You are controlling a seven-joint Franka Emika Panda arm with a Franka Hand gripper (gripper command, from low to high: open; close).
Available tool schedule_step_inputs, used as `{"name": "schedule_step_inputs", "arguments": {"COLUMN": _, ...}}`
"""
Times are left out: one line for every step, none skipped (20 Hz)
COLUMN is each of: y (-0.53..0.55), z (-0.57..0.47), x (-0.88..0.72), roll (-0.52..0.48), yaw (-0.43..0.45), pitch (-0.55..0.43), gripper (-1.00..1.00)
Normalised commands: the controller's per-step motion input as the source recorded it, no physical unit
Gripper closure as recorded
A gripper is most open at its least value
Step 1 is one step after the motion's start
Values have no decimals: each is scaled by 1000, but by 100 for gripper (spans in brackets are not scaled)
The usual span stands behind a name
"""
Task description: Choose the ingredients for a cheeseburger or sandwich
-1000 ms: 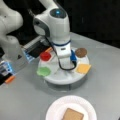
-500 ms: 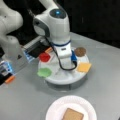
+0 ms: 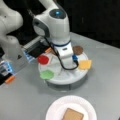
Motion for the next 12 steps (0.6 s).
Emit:
{"name": "schedule_step_inputs", "arguments": {"y": -170, "z": 33, "x": 87, "roll": 173, "yaw": 159, "pitch": 73, "gripper": -100}}
{"name": "schedule_step_inputs", "arguments": {"y": -173, "z": 33, "x": 88, "roll": 174, "yaw": 138, "pitch": 74, "gripper": -100}}
{"name": "schedule_step_inputs", "arguments": {"y": -173, "z": 31, "x": 89, "roll": 177, "yaw": 118, "pitch": 77, "gripper": -100}}
{"name": "schedule_step_inputs", "arguments": {"y": -170, "z": 28, "x": 90, "roll": 178, "yaw": 96, "pitch": 78, "gripper": -100}}
{"name": "schedule_step_inputs", "arguments": {"y": -169, "z": 24, "x": 91, "roll": 177, "yaw": 83, "pitch": 78, "gripper": -100}}
{"name": "schedule_step_inputs", "arguments": {"y": -166, "z": 21, "x": 91, "roll": 176, "yaw": 67, "pitch": 75, "gripper": -100}}
{"name": "schedule_step_inputs", "arguments": {"y": -162, "z": 21, "x": 87, "roll": 175, "yaw": 47, "pitch": 76, "gripper": -100}}
{"name": "schedule_step_inputs", "arguments": {"y": -157, "z": 22, "x": 81, "roll": 175, "yaw": 30, "pitch": 80, "gripper": -100}}
{"name": "schedule_step_inputs", "arguments": {"y": -154, "z": 23, "x": 78, "roll": 175, "yaw": 27, "pitch": 81, "gripper": -100}}
{"name": "schedule_step_inputs", "arguments": {"y": -149, "z": 25, "x": 74, "roll": 173, "yaw": 11, "pitch": 87, "gripper": -100}}
{"name": "schedule_step_inputs", "arguments": {"y": -138, "z": 29, "x": 69, "roll": 172, "yaw": -1, "pitch": 89, "gripper": -100}}
{"name": "schedule_step_inputs", "arguments": {"y": -123, "z": 34, "x": 62, "roll": 172, "yaw": -14, "pitch": 91, "gripper": -100}}
